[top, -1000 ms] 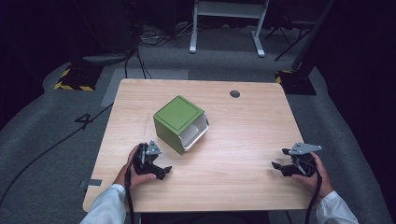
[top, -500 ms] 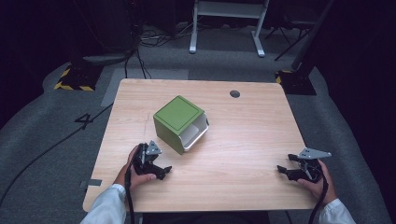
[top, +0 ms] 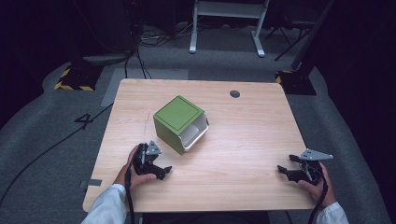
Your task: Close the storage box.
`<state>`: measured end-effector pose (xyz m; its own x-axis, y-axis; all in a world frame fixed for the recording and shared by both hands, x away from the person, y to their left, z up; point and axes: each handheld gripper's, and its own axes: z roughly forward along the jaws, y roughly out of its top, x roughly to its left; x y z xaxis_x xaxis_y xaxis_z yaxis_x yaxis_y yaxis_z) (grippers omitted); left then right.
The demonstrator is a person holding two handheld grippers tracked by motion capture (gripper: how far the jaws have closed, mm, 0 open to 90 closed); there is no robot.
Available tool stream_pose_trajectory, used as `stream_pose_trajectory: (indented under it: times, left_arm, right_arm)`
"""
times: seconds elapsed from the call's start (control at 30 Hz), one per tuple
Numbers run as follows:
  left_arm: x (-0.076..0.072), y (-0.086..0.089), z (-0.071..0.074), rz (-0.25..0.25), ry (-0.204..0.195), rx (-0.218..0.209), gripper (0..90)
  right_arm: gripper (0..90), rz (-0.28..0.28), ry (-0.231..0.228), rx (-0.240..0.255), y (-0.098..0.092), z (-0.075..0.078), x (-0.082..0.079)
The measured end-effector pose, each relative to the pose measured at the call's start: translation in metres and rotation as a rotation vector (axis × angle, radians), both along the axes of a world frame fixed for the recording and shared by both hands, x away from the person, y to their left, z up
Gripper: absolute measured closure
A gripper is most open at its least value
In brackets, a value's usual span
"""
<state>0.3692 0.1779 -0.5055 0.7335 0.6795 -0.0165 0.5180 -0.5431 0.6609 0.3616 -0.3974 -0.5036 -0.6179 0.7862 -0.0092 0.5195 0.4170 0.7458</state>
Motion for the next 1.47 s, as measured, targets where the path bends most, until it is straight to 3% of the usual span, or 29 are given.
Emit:
stream_pose_trajectory:
  times: [1.47]
  left_arm:
    - [0.0006, -0.0001, 0.0, 0.0, 0.0, 0.0, 0.0]
  right_arm:
    - [18.4, -0.017, 0.005, -0.003, -0.0002, -0.0002, 0.0007]
